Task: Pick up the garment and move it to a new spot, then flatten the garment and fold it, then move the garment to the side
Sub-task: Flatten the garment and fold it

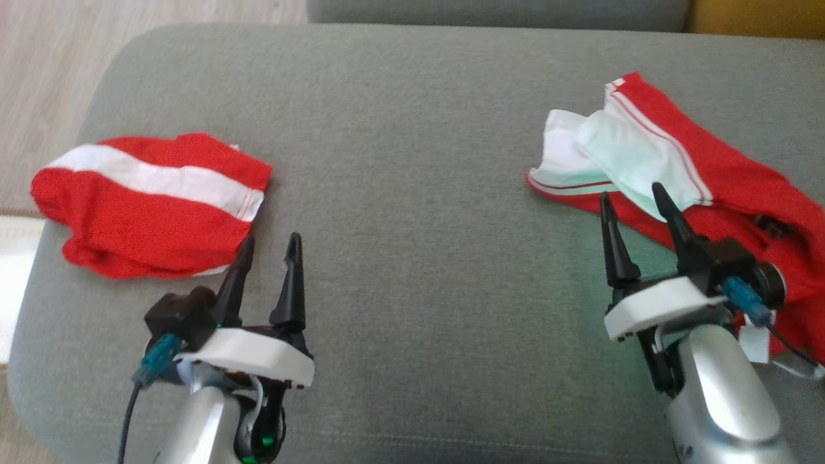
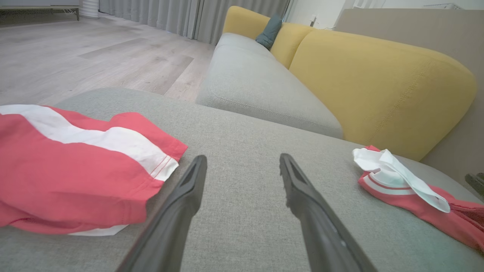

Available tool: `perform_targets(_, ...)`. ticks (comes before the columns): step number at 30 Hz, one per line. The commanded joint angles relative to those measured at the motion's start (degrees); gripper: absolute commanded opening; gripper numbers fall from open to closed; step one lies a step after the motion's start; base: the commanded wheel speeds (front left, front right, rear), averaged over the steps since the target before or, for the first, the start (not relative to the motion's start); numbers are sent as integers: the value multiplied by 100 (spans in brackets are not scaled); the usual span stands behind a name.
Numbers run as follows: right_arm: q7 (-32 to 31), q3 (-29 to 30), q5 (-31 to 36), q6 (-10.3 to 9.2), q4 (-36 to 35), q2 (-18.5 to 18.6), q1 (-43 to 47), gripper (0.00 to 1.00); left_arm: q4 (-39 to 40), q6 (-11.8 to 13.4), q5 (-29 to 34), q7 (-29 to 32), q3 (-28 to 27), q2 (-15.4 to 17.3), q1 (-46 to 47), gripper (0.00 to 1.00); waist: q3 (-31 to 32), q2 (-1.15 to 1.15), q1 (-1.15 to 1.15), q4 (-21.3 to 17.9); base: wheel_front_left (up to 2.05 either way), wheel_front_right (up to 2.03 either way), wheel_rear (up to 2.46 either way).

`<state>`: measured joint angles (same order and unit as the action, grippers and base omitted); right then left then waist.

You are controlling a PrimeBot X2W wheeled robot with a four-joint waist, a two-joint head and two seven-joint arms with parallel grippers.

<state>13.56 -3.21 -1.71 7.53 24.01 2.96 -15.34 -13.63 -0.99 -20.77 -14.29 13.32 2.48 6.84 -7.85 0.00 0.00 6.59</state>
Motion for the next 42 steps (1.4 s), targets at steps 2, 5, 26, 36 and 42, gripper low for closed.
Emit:
perform_targets(2, -74, -12, 297, -4, 108, -8, -405, 100, 148, 5, -10, -71, -84, 40, 345, 100, -192, 0, 0, 223, 0, 0, 0)
perform_targets(5, -108, 214, 578, -4, 407, -8, -647, 100, 131, 11, -24, -71, -22, 40, 383, 100, -285, 0, 0, 354, 0, 0, 0)
perform_targets(26, -580, 1542, 1375, -4, 2352, -8, -2086, 100, 102, 116, -162, -71, 309, 40, 630, 100, -641, 0, 0, 898, 0, 0, 0)
perform_targets(36, -378, 1562, 1401, -4, 3027, -8, -2485, 0, 97, 154, -214, -71, 350, 40, 703, 100, -720, 0, 0, 955, 0, 0, 0)
perform_targets(42, 52, 226, 271, -4, 3172, -8, -2648, 0, 37, 161, -208, -71, 343, 40, 682, 100, -541, 0, 0, 833, 0, 0, 0)
